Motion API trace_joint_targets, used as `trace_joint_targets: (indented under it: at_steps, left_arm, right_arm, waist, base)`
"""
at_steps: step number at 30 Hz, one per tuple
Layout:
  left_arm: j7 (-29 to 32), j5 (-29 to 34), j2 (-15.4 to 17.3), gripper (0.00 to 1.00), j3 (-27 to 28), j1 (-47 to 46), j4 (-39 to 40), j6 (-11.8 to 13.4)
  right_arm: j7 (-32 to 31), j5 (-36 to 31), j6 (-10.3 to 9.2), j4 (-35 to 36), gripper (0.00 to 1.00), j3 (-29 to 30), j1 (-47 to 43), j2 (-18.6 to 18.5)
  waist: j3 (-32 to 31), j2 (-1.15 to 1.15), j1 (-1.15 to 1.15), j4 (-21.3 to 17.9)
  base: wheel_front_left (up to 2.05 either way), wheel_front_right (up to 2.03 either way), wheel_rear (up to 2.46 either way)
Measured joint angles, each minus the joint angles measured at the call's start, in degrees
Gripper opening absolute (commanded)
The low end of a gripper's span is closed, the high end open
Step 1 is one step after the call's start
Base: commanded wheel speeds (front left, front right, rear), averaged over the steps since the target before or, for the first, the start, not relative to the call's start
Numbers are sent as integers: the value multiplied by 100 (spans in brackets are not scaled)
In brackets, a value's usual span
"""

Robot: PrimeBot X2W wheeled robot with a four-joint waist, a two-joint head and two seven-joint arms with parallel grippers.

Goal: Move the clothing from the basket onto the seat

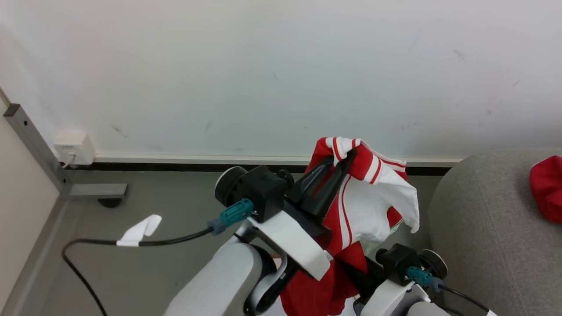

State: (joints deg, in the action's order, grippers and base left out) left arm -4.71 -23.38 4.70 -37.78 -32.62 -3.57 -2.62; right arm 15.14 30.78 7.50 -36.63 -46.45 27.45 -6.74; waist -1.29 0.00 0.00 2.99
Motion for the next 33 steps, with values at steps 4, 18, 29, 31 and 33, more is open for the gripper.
trace_joint_targets:
  at_steps: [4,18,29,31,33]
  left_arm:
    - [-42,-34,91,0,68,54,-131,68]
    - [-62,-193,130,100,-345,472,-255,-96]
    - [-265,-166,167,100,-538,532,-420,-144]
    - [-347,-137,194,100,-571,528,-461,-168]
    - [-402,-129,213,100,-600,524,-508,-189]
  right_arm:
    - [0,21,0,235,0,98,-59,-25]
    - [-1,-133,-1,1488,0,1713,-740,-474]
    - [0,-286,0,2029,0,2843,-911,-787]
    - [-1,-300,0,2071,0,3041,-968,-837]
    - [-1,-318,0,2103,0,3207,-1043,-892]
  waist:
    - [20,0,0,-104]
    - [204,0,0,-662]
    - [377,0,0,-1591]
    - [408,0,0,-1786]
    - [439,0,0,-1983]
  base:
    - [0,0,0]
    - [0,0,0]
    - [0,0,0]
    - [0,0,0]
    - [0,0,0]
